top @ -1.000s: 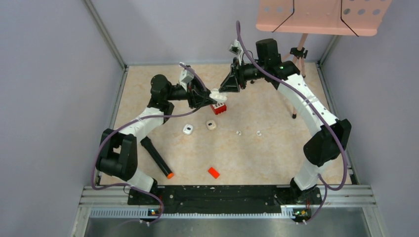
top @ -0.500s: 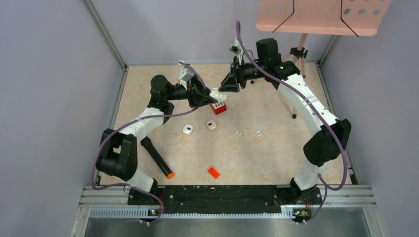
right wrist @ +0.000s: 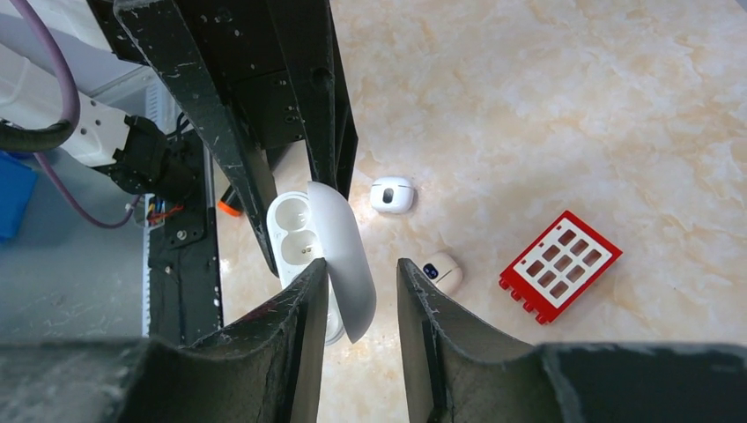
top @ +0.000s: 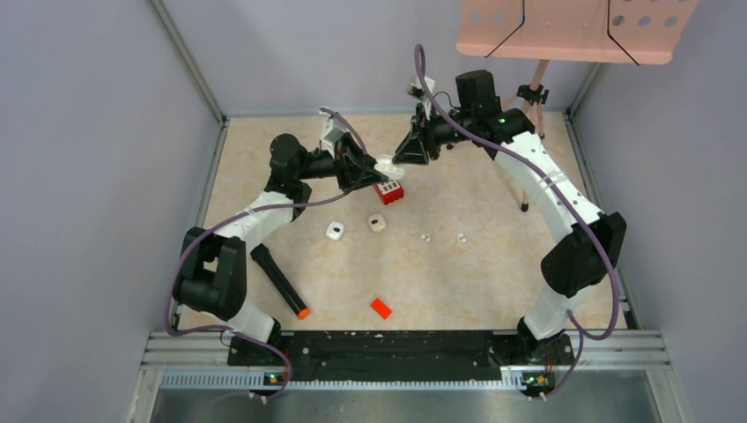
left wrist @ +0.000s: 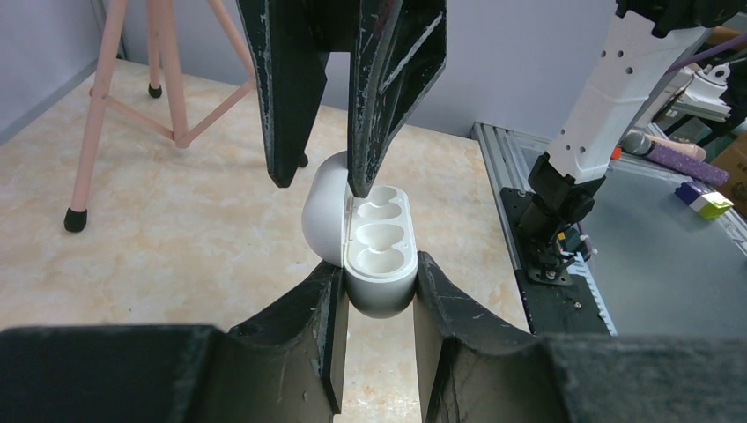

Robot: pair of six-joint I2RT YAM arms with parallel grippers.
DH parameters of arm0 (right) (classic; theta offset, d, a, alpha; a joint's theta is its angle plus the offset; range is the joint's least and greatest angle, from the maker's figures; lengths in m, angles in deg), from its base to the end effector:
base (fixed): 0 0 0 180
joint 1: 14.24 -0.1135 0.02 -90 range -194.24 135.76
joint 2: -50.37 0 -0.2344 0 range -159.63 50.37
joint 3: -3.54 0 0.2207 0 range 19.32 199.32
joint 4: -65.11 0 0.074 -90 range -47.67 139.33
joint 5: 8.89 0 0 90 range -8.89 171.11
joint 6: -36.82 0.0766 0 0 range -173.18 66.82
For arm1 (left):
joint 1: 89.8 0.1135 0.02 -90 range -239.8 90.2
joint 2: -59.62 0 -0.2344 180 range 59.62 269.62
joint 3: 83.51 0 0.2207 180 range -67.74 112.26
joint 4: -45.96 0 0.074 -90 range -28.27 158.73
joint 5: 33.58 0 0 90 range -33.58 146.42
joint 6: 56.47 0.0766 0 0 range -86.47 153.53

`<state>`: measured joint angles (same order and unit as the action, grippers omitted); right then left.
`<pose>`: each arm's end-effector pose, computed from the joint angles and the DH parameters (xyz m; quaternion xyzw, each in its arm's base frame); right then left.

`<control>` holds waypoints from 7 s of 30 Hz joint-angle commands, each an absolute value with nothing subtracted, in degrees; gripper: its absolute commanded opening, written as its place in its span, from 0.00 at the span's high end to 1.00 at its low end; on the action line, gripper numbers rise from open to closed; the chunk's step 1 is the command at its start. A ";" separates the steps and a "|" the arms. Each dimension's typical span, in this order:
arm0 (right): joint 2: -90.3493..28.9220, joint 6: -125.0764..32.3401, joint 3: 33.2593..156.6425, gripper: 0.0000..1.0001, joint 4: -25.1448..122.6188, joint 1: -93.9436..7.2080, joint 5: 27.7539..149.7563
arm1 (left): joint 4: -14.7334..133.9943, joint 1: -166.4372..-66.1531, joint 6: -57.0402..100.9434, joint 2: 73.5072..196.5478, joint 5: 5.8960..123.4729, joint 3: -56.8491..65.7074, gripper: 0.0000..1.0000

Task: Insert the wireless bluetooth earbuds into the charging case
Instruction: Open the charging case, then pick up the earbud from the center of the board, then place the earbud in the charging case.

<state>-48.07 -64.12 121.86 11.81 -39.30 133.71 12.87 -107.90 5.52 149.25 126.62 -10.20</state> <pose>0.3026 0.2087 0.3540 -0.4437 0.6859 0.4394 0.3737 0.2875 -0.1698 0.3147 0.4177 0.5260 -0.5727 0.4699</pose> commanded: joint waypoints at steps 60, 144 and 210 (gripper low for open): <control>-28.49 -69.00 108.70 0.52 2.60 -34.07 117.01 | 8.01 -107.10 7.15 147.17 121.91 -12.62 1.00; -49.72 -70.11 84.89 0.77 9.11 -37.44 86.20 | 30.66 -98.67 11.25 132.08 103.16 -21.74 1.00; -43.09 -101.78 126.88 1.00 -9.43 -54.41 113.10 | 40.15 -107.19 33.09 138.01 128.19 -12.28 1.00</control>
<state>-42.34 -101.02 124.46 -10.22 -53.51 113.89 40.83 -106.83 31.38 139.74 126.16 -14.57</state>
